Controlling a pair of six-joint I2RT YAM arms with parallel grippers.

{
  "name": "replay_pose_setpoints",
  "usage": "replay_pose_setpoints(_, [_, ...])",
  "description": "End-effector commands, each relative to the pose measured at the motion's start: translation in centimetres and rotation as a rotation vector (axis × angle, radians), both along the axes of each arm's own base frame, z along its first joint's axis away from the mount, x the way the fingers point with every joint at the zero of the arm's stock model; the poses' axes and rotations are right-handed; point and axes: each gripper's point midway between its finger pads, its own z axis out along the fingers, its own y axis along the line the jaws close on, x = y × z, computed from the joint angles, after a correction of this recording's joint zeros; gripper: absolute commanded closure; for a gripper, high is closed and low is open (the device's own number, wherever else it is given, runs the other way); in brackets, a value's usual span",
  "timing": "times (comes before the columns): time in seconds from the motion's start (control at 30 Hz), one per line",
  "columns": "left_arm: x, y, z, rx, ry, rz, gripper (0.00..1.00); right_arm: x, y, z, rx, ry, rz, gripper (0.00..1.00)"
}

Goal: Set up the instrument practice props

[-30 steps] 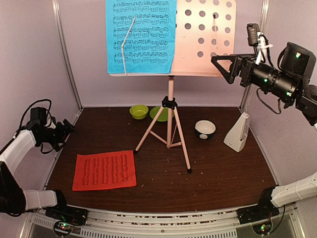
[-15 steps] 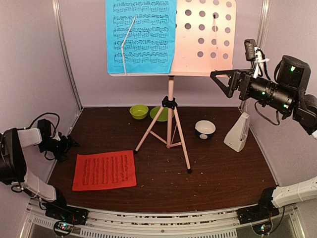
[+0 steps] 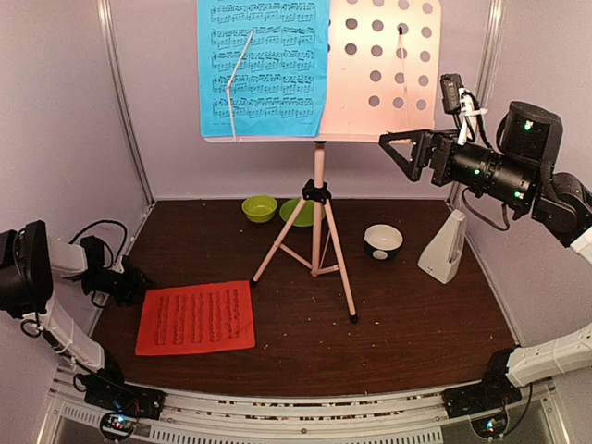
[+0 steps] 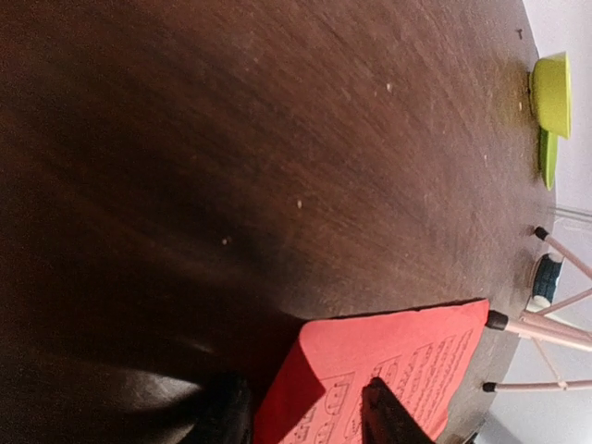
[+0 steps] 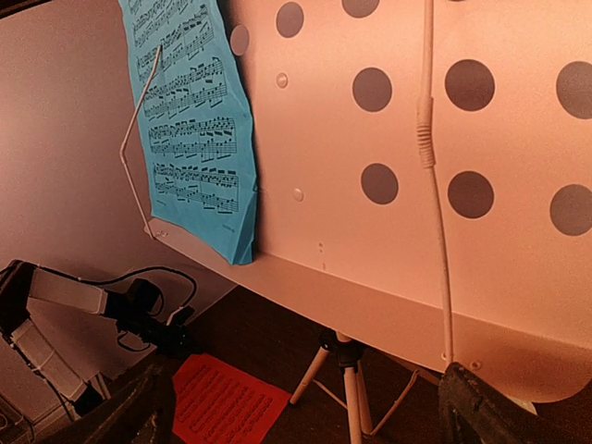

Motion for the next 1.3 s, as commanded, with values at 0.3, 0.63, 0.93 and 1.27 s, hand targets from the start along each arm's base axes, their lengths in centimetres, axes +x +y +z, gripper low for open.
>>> replay_pose_setpoints(0.3, [-1.1, -0.4, -0.5, 0.006, -0.001, -0.049, 0.86, -0.2, 0.3, 1.5, 0.06, -0.011, 0.027, 0.0])
replay_pose_setpoints(0.63, [-3.5, -2.6, 3.0, 0.006, 0.001, -0.023, 1.0, 0.1, 0.7, -1.3, 0.09, 0.078, 0.026, 0.0])
replay_pose_setpoints(0.93, [-8.8, -6.4, 4.4, -0.069, 0.121, 0.086, 1.0, -0.3, 1.6, -8.4, 0.11, 0.322, 0.047, 0.01])
replay_pose_setpoints(1.27, [-11.8, -9.6, 5.9, -0.142, 0.122, 0.241, 1.0, -2.6, 3.2, -18.3, 0.049, 0.64, 0.088, 0.15])
